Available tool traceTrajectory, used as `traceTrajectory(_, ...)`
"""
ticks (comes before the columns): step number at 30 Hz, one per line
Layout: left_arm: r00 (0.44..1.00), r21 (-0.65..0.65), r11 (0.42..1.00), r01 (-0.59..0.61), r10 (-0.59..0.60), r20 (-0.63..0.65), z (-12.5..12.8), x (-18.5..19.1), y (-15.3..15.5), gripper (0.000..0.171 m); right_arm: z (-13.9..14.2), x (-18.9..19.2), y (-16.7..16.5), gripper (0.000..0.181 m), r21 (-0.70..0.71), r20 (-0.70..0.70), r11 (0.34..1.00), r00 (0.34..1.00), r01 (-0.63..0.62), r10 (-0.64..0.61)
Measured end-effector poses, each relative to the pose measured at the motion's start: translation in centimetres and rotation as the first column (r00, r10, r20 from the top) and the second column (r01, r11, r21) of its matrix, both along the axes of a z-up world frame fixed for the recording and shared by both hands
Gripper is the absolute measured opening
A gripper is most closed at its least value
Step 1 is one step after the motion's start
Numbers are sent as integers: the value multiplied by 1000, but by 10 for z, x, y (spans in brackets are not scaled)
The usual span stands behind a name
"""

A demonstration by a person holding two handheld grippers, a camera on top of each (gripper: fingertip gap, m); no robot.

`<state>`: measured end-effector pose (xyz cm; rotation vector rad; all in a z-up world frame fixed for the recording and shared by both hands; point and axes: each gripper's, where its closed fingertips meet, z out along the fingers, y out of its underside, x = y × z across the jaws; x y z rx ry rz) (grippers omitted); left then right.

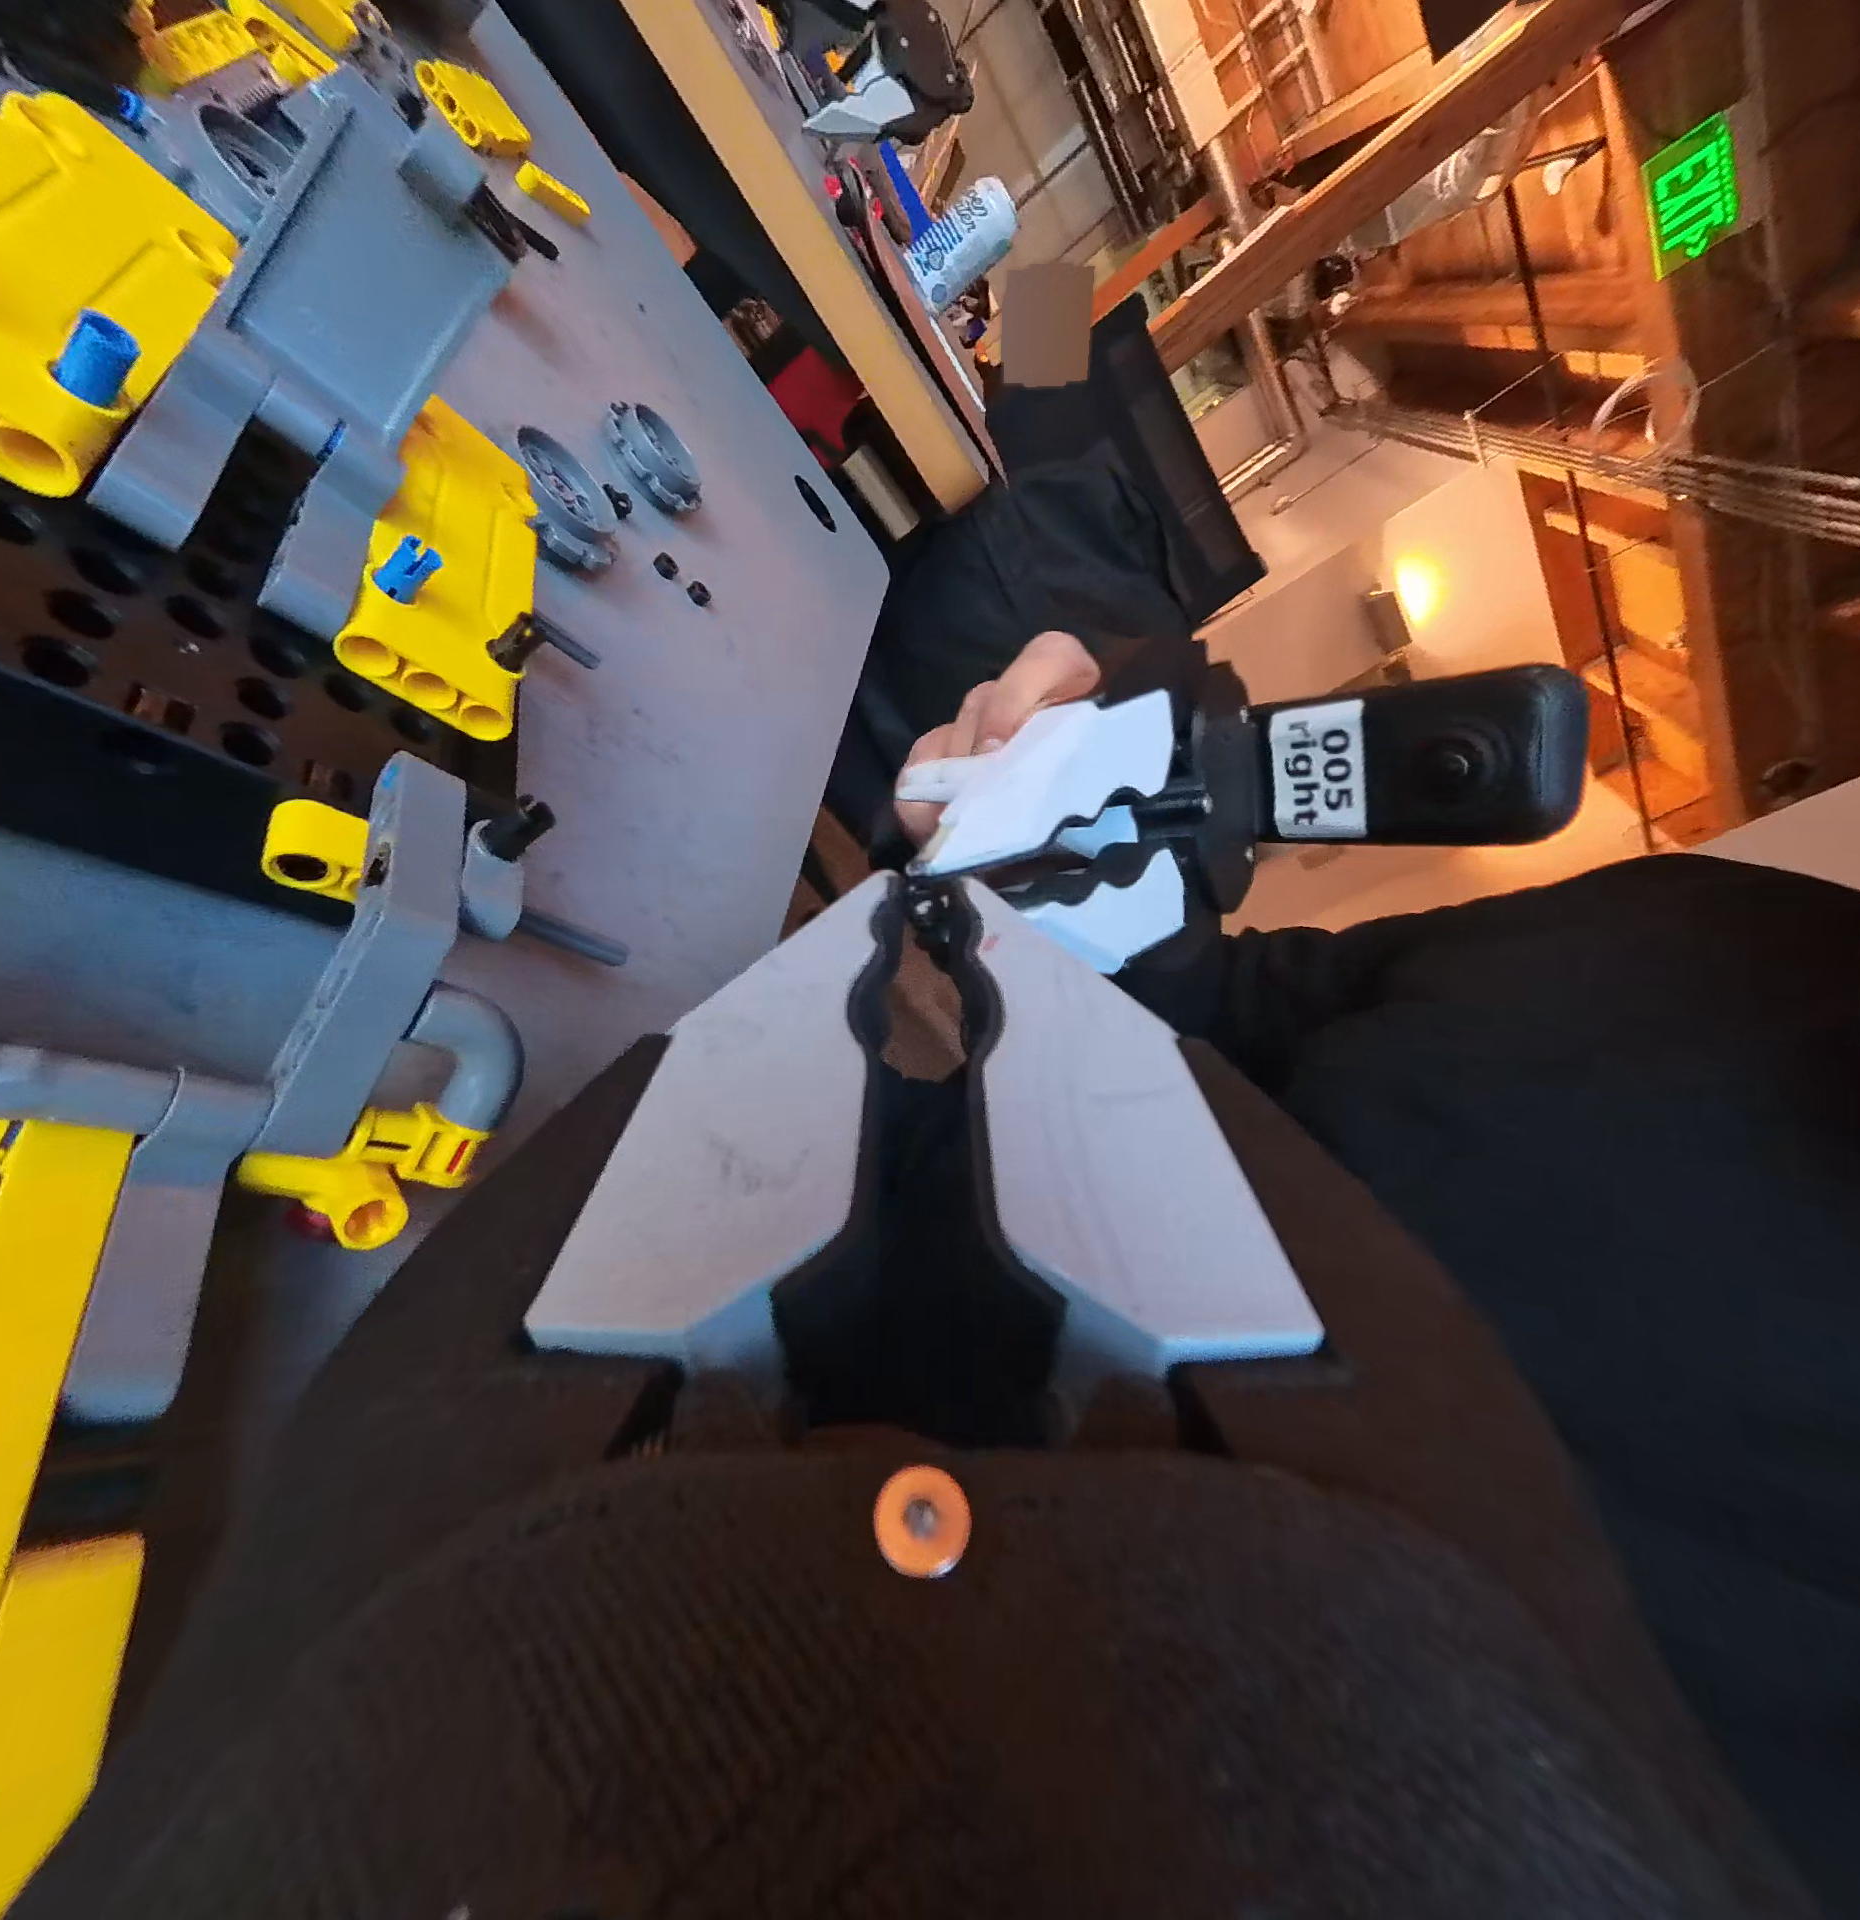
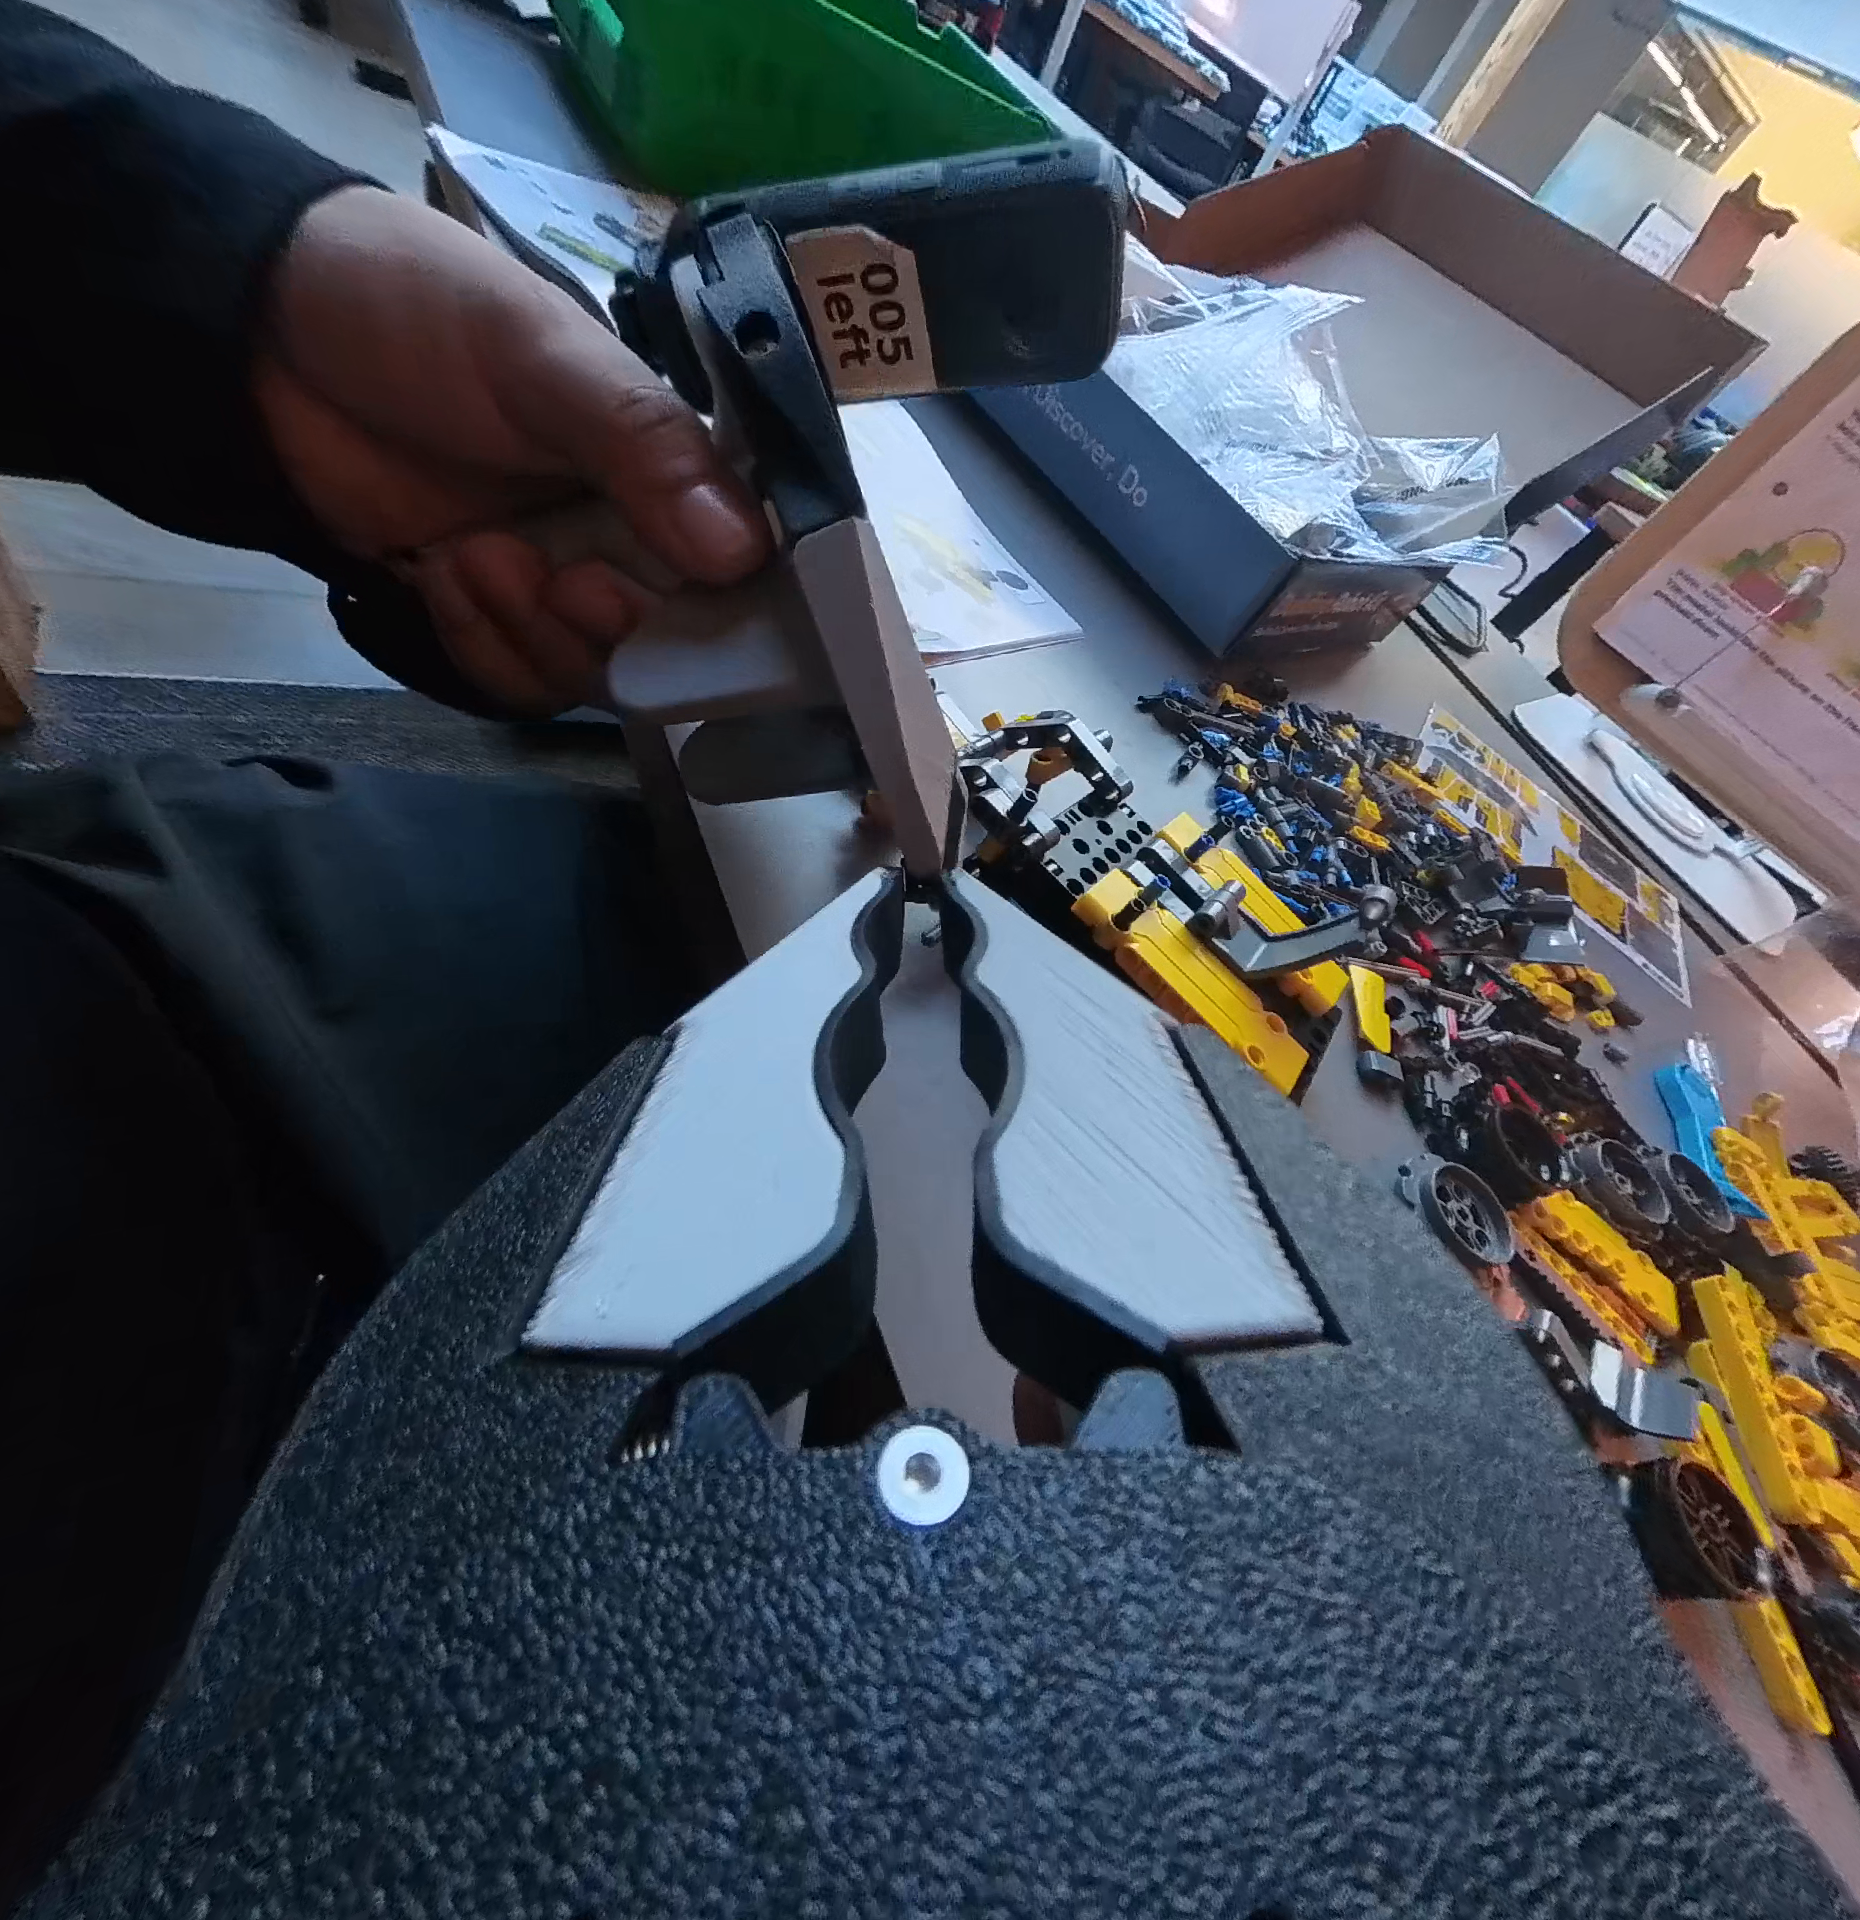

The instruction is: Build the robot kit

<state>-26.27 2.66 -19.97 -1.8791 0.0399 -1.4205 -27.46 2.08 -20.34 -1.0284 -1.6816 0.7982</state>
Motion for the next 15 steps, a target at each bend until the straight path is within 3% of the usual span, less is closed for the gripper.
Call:
traceTrajectory(9,997,-26,1000,14,-12,71,2,-1,-1,4,3,-1,0,6,35,-6,999,1000,8,-8)
traceTrajectory(15,1000,-38,999,13,-12,27,-2,1,-1,12,0,-1,1,6,68,2,998,1000,18,-18)
